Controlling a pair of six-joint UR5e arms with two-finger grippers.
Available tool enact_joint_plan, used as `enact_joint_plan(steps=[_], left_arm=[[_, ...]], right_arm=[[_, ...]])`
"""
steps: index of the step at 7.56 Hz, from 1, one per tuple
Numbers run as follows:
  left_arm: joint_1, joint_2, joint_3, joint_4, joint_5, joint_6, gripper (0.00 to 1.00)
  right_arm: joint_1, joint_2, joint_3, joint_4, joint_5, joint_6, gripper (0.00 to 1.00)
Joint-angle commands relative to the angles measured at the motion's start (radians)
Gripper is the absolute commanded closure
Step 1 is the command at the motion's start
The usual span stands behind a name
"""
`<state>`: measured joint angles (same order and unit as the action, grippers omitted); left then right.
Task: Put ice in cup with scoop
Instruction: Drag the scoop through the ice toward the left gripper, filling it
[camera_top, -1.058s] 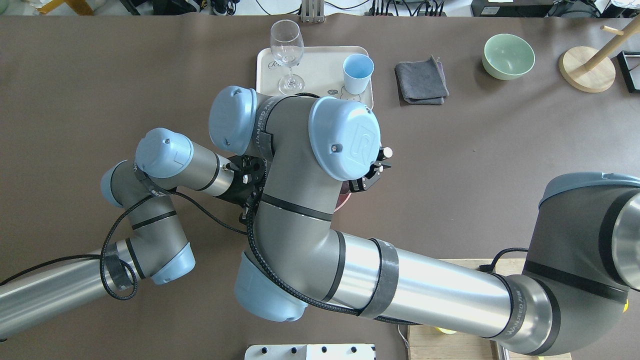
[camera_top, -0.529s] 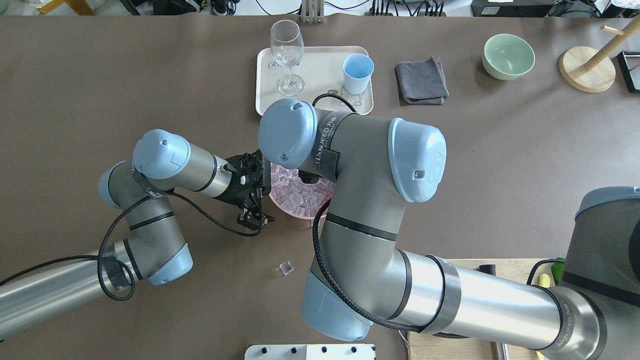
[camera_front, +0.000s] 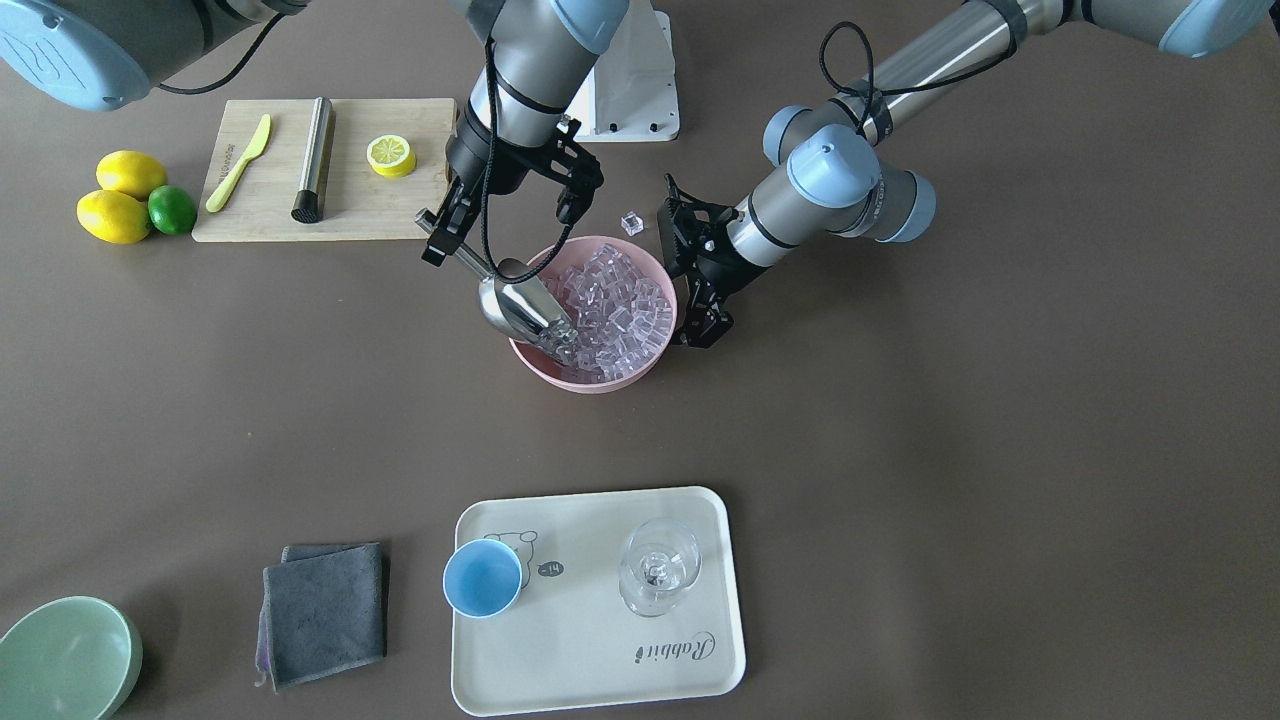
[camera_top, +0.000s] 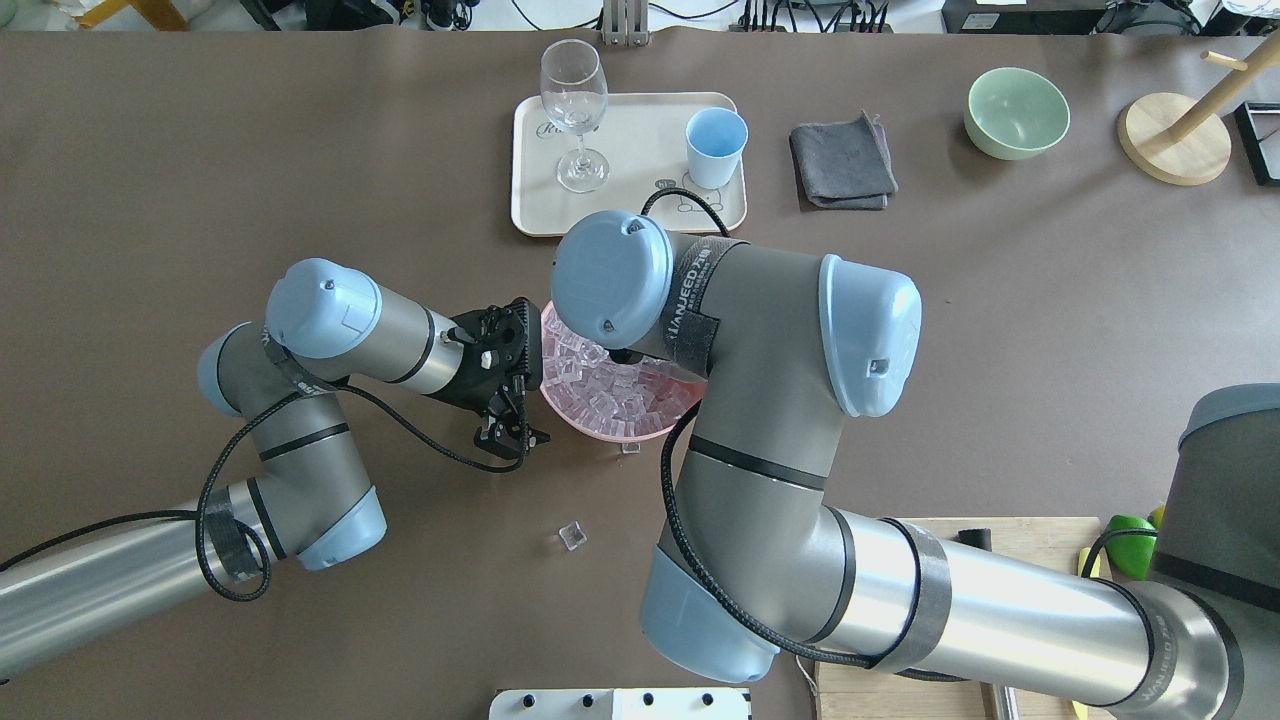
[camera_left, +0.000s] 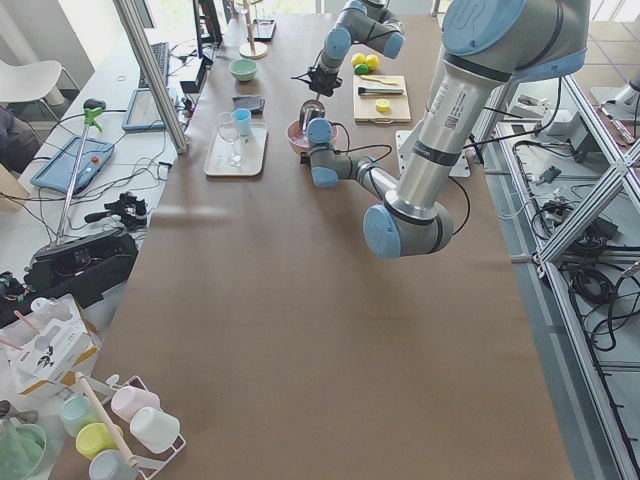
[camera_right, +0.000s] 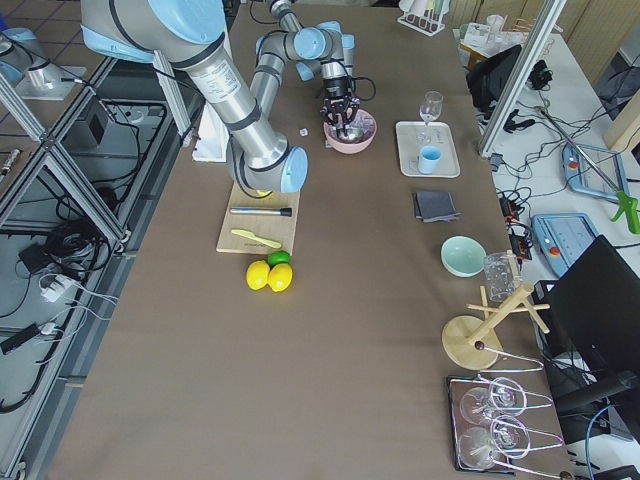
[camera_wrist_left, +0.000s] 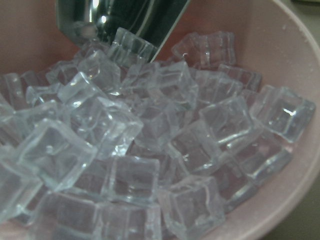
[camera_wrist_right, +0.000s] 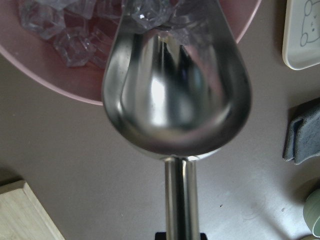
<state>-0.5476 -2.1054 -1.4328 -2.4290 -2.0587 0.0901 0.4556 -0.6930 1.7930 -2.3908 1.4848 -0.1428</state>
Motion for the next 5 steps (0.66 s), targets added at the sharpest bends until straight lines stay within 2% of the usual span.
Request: enact_joint_plan(steps=[1,5], left_arm=[[0.002,-0.005,0.0,0.004,0.0,-0.003,0.02],[0.005,-0.01,0.0,-0.004,-0.001,-0.007,0.03]], right_arm=[[0.0,-0.043,0.0,0.108,0.009,0.067,1.0],[0.0,-0.109,0.035,0.223,0.034,0.12,1.0]])
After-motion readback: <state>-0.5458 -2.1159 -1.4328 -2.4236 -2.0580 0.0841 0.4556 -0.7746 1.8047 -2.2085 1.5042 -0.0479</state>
